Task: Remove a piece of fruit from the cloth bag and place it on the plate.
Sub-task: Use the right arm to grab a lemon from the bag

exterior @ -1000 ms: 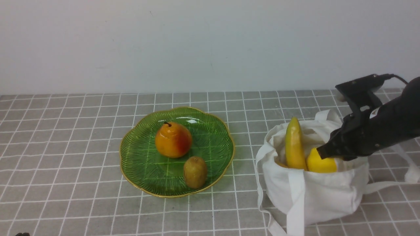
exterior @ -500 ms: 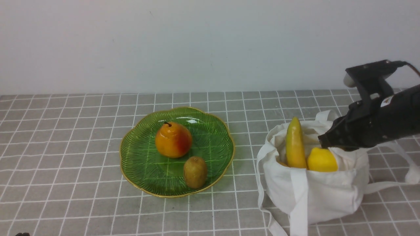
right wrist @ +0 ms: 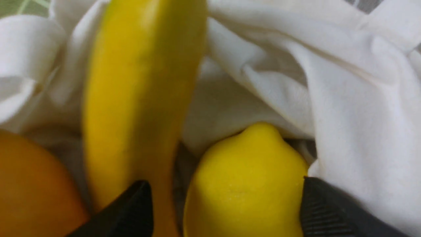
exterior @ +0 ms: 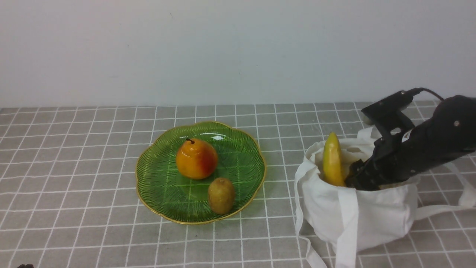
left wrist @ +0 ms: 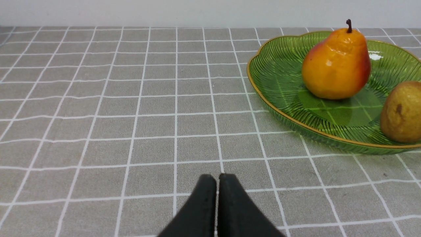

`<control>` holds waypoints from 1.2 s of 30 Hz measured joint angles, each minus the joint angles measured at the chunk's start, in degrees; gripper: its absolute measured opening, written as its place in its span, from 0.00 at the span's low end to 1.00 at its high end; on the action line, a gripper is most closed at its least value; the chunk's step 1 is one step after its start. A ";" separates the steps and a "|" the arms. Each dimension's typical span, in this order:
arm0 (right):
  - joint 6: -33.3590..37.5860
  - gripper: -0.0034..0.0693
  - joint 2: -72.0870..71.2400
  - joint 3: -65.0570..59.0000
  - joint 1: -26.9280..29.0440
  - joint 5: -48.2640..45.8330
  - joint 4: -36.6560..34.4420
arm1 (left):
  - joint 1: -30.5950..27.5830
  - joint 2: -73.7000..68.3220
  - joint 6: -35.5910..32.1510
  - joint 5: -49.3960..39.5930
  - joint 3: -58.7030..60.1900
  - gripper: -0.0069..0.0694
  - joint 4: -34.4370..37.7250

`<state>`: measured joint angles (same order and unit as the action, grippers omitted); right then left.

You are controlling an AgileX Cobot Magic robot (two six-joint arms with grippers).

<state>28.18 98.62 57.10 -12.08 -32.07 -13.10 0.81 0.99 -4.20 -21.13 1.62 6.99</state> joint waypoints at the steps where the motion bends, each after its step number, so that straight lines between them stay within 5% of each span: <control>1: -0.34 0.82 0.66 0.05 0.00 0.20 0.74 | 0.00 0.00 0.00 0.00 0.00 0.08 0.00; 6: -4.71 0.70 1.83 0.10 0.00 0.08 4.08 | 0.00 0.00 0.00 0.00 0.00 0.08 0.00; 25: -11.10 0.69 -15.21 -0.34 -0.24 -5.33 6.88 | 0.00 0.00 0.00 0.00 0.00 0.08 0.00; 30: -10.41 0.69 -15.56 -0.19 -0.24 -5.55 1.17 | 0.00 0.00 0.00 0.00 0.00 0.08 0.00; 36: -0.79 0.69 -18.12 6.51 -0.24 -7.65 -13.63 | 0.00 0.00 0.00 0.00 0.00 0.08 0.00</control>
<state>27.39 80.50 63.61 -12.32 -39.72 -26.73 0.81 0.99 -4.20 -21.13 1.62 6.99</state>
